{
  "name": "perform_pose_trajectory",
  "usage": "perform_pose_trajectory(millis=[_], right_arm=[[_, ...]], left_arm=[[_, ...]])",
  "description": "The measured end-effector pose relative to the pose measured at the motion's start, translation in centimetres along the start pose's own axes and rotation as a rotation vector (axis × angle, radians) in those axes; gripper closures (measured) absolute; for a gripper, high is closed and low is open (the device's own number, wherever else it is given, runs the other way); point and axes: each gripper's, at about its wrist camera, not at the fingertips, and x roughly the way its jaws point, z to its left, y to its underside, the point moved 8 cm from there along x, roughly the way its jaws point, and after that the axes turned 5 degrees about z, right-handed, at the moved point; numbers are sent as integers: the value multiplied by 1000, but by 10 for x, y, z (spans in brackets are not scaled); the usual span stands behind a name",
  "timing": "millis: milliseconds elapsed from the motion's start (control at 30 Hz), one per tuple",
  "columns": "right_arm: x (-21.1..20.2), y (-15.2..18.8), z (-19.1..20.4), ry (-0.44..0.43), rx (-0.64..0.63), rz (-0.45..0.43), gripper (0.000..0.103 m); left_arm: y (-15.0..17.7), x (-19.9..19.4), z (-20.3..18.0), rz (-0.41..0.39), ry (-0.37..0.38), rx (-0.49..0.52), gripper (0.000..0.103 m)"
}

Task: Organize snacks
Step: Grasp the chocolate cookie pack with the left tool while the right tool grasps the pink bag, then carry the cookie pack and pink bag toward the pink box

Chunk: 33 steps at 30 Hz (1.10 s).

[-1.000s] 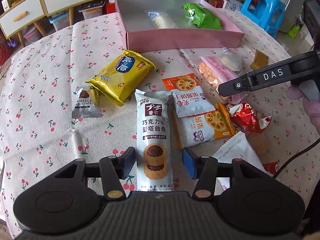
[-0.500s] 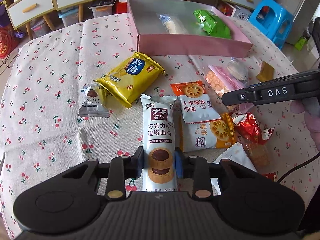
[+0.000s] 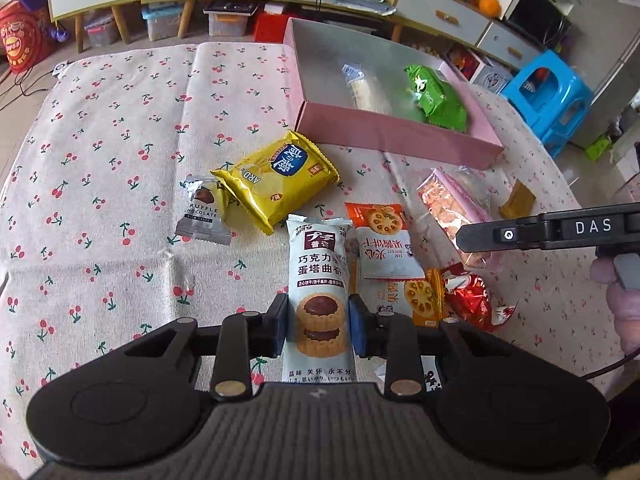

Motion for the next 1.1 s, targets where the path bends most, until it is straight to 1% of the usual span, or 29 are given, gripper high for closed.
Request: perform_pose_trajectory(millis=[167, 333, 633, 900, 1100], right_arm=[[-10, -3, 3, -49, 22, -6, 69], [-18, -6, 8, -74, 22, -22, 69], [-31, -16, 13, -122, 41, -55, 69], [-40, -28, 3, -127, 85, -96, 69], [-47, -40, -17, -113, 142, -136, 69]], left_arm=[[-4, -5, 3, -16, 19, -51, 75], [-9, -8, 4, -30, 46, -105, 75], [-20, -14, 5, -65, 67, -155, 75], [-30, -13, 4, -81, 78, -185, 75], [-43, -12, 0, -99, 88, -207, 75]])
